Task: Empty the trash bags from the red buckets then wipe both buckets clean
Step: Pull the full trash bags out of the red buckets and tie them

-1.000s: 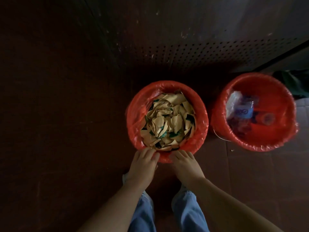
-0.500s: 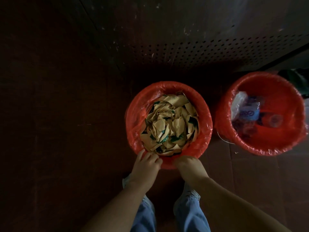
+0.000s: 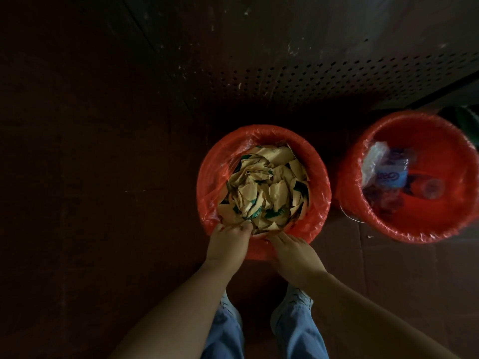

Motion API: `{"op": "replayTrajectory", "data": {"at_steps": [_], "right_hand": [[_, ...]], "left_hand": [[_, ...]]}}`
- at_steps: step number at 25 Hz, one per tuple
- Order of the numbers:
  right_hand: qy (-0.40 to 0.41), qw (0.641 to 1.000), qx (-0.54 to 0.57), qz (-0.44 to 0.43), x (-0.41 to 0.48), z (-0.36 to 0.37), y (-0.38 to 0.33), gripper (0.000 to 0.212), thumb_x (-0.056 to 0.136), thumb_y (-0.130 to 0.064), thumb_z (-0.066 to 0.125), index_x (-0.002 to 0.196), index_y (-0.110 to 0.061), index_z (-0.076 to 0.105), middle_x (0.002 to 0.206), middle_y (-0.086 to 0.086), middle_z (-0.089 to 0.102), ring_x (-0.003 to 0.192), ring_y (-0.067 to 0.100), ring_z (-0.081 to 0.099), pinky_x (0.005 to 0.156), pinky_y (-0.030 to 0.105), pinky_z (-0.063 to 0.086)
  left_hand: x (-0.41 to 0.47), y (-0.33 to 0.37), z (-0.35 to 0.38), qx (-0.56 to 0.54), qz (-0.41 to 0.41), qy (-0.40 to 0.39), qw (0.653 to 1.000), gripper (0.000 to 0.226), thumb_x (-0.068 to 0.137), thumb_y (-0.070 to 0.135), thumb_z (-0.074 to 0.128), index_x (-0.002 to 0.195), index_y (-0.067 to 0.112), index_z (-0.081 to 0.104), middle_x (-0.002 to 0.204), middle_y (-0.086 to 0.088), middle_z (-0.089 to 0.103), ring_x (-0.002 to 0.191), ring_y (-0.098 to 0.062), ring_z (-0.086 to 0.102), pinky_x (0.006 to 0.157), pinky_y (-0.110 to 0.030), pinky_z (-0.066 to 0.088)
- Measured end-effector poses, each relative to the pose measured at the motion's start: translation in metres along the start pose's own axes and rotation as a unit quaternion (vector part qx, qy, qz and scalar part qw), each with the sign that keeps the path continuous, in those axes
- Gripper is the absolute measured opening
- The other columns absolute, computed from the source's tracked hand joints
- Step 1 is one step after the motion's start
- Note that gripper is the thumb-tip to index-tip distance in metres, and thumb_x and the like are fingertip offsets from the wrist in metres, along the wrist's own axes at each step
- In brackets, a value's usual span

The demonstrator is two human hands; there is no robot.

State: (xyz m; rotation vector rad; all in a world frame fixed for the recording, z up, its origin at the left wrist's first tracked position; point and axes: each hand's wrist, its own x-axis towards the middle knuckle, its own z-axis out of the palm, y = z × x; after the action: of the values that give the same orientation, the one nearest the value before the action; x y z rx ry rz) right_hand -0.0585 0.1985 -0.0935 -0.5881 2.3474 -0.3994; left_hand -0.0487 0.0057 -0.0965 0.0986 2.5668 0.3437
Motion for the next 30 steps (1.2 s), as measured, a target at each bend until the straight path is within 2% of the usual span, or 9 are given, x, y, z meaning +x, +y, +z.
{"op": "replayTrajectory", "data": {"at_steps": [4, 7, 10, 12, 16, 20, 22, 25, 30], "right_hand": [[0.028, 0.997, -0.073, -0.015, -0.002, -0.002, 0.003, 0.023, 0.07, -0.011, 0.084, 0.09, -0.019, 0.075, 0.086, -0.002, 0.069, 0.079, 0.023, 0.069, 0.073, 0.035, 0.055], [0.024, 0.998, -0.057, 0.0, 0.007, -0.007, -0.002, 0.015, 0.089, -0.014, 0.064, 0.103, -0.015, 0.072, 0.103, 0.002, 0.069, 0.099, 0.025, 0.065, 0.088, 0.037, 0.049], [0.055, 0.997, -0.049, 0.008, 0.013, -0.01, -0.008, 0.02, 0.094, -0.014, 0.057, 0.111, -0.013, 0.067, 0.111, 0.004, 0.067, 0.106, 0.026, 0.063, 0.093, 0.038, 0.046], [0.052, 0.997, -0.052, 0.006, 0.019, -0.01, -0.01, 0.023, 0.098, -0.017, 0.052, 0.117, -0.015, 0.065, 0.117, 0.001, 0.065, 0.111, 0.024, 0.06, 0.097, 0.036, 0.043], [0.045, 0.998, -0.032, 0.012, 0.02, -0.007, -0.005, 0.026, 0.097, -0.022, 0.055, 0.122, -0.02, 0.063, 0.126, -0.003, 0.061, 0.121, 0.021, 0.055, 0.104, 0.036, 0.042], [0.096, 0.995, -0.023, -0.007, 0.004, -0.007, -0.002, 0.013, 0.096, -0.02, 0.062, 0.107, -0.017, 0.068, 0.107, 0.0, 0.066, 0.097, 0.023, 0.063, 0.086, 0.04, 0.051], [0.104, 0.994, -0.027, -0.018, -0.007, -0.005, 0.001, 0.012, 0.092, -0.019, 0.068, 0.104, -0.016, 0.07, 0.102, 0.001, 0.067, 0.091, 0.024, 0.064, 0.082, 0.04, 0.053], [0.091, 0.993, -0.061, -0.032, -0.019, -0.001, 0.001, 0.023, 0.083, -0.016, 0.076, 0.105, -0.016, 0.073, 0.104, -0.001, 0.066, 0.094, 0.023, 0.063, 0.086, 0.038, 0.053], [0.072, 0.992, -0.105, 0.006, -0.012, -0.003, 0.004, 0.024, 0.088, -0.016, 0.064, 0.111, -0.02, 0.072, 0.115, -0.002, 0.065, 0.111, 0.024, 0.058, 0.099, 0.038, 0.044]], "left_hand": [[0.006, -0.002, 0.005, -0.008, -0.018, 0.005, 1.0, 0.028, 0.095, 0.01, 0.039, 0.11, 0.024, 0.058, 0.101, 0.005, 0.069, 0.1, -0.02, 0.063, 0.087, -0.036, 0.042], [-0.01, -0.003, 0.017, -0.031, 0.061, 0.055, 0.996, 0.025, 0.099, 0.025, 0.051, 0.122, 0.022, 0.06, 0.121, 0.004, 0.059, 0.118, -0.02, 0.053, 0.099, -0.038, 0.042], [-0.024, 0.0, 0.026, -0.005, 0.14, 0.049, 0.989, 0.052, 0.091, 0.041, 0.062, 0.138, 0.019, 0.053, 0.138, 0.001, 0.05, 0.129, -0.021, 0.044, 0.105, -0.042, 0.039], [-0.026, 0.001, 0.027, 0.012, 0.124, 0.018, 0.992, 0.071, 0.082, 0.044, 0.071, 0.144, 0.018, 0.047, 0.145, 0.001, 0.046, 0.132, -0.02, 0.044, 0.107, -0.042, 0.038], [-0.023, 0.008, 0.027, 0.026, 0.103, 0.024, 0.994, 0.033, 0.081, 0.022, 0.073, 0.114, 0.019, 0.069, 0.128, -0.001, 0.062, 0.113, -0.026, 0.06, 0.091, -0.041, 0.049], [-0.019, 0.004, 0.025, 0.003, 0.123, 0.03, 0.992, 0.019, 0.079, 0.019, 0.075, 0.098, 0.017, 0.076, 0.115, -0.002, 0.069, 0.109, -0.025, 0.064, 0.087, -0.041, 0.051], [-0.019, 0.006, 0.022, -0.006, 0.126, 0.036, 0.991, 0.018, 0.085, 0.016, 0.064, 0.098, 0.016, 0.075, 0.112, -0.002, 0.069, 0.11, -0.026, 0.063, 0.087, -0.04, 0.049], [-0.011, 0.014, 0.012, -0.035, 0.096, 0.032, 0.994, 0.037, 0.091, 0.012, 0.039, 0.115, 0.018, 0.068, 0.119, 0.0, 0.068, 0.112, -0.023, 0.063, 0.087, -0.037, 0.049], [0.01, 0.018, 0.01, -0.048, 0.031, 0.018, 0.998, 0.02, 0.098, 0.018, 0.047, 0.112, 0.024, 0.06, 0.098, 0.002, 0.072, 0.087, -0.021, 0.069, 0.065, -0.029, 0.043]]}}
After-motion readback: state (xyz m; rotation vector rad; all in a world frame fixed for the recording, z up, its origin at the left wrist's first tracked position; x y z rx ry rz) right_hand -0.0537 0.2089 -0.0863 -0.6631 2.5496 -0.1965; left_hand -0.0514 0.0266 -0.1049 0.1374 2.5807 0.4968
